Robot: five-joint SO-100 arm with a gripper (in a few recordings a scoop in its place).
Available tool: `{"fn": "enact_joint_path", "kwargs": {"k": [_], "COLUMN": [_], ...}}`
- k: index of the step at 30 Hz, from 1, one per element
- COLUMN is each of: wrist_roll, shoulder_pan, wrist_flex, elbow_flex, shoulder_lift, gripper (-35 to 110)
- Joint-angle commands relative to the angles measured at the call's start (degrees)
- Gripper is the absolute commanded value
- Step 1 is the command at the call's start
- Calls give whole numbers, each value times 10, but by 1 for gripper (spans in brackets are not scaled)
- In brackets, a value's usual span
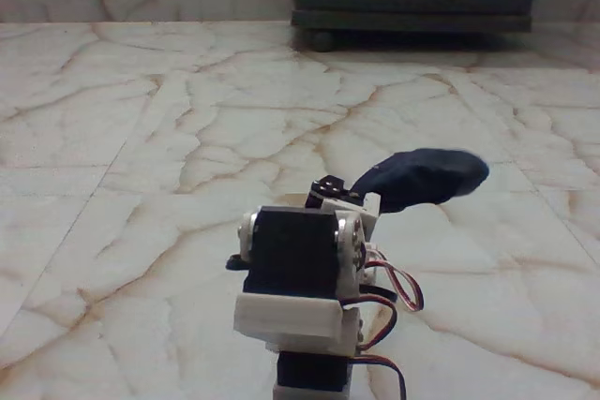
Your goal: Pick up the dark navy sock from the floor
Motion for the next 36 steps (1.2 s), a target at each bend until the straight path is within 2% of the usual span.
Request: {"fn": "enact_joint_path", "kwargs": {"k": [1, 6, 9, 36], "wrist_roll": [-51, -185, -220, -192], "shoulder_pan": [-6, -7, -8, -31], "wrist_flex": [-8, -8, -12, 5], "elbow_flex": [-2, -2, -2, -2], "shoulder_lift": [18, 18, 19, 18], "gripper": [0, 0, 0, 0]}}
